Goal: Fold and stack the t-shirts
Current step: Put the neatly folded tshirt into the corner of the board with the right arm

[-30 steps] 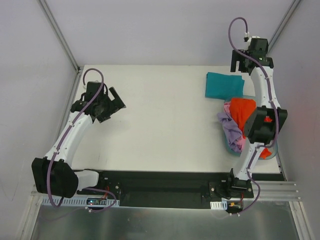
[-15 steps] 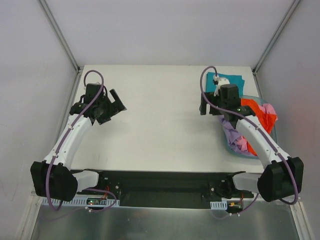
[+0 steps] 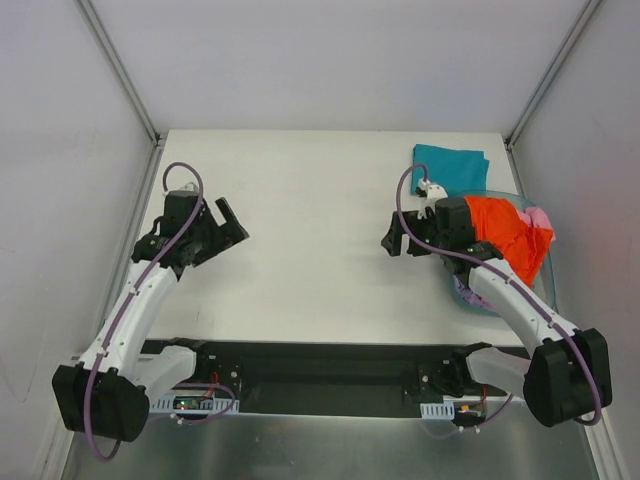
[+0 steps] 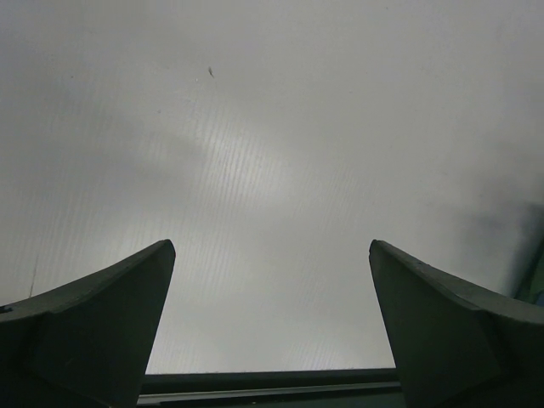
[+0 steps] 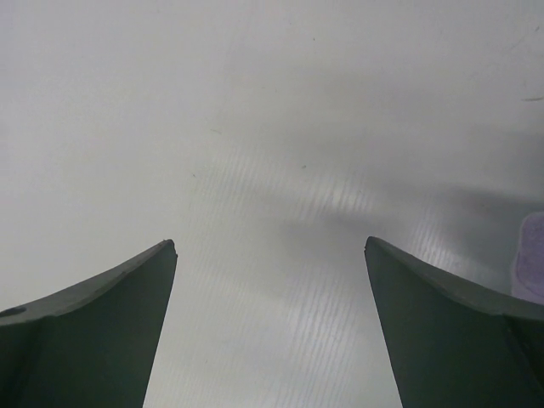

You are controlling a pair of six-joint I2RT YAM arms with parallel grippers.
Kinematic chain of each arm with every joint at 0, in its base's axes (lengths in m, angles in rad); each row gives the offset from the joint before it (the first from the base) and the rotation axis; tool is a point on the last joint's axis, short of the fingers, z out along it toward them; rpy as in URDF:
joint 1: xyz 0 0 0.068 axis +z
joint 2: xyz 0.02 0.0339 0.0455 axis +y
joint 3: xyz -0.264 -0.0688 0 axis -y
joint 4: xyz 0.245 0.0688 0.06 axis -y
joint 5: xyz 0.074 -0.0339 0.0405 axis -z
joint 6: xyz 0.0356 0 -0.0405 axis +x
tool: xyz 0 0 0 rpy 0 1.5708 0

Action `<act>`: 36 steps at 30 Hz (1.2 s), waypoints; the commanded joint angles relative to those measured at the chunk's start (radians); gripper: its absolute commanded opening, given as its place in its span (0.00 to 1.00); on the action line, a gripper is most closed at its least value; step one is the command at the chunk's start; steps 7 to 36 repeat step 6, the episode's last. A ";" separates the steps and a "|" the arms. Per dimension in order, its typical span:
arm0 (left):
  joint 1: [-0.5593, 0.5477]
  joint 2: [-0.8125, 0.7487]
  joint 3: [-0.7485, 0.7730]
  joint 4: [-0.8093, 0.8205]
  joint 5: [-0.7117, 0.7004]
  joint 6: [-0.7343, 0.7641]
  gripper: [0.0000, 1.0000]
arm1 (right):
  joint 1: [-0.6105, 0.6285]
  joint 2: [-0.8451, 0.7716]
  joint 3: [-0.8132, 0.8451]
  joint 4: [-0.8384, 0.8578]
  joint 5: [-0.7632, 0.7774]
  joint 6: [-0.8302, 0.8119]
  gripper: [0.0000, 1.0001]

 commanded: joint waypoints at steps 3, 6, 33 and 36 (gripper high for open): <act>0.011 -0.073 -0.024 0.065 -0.054 0.028 0.99 | 0.003 -0.017 0.017 0.142 -0.046 0.022 0.97; 0.011 -0.092 -0.030 0.068 -0.065 0.024 0.99 | 0.004 -0.006 0.026 0.151 -0.062 0.017 0.97; 0.011 -0.092 -0.030 0.068 -0.065 0.024 0.99 | 0.004 -0.006 0.026 0.151 -0.062 0.017 0.97; 0.011 -0.092 -0.030 0.068 -0.065 0.024 0.99 | 0.004 -0.006 0.026 0.151 -0.062 0.017 0.97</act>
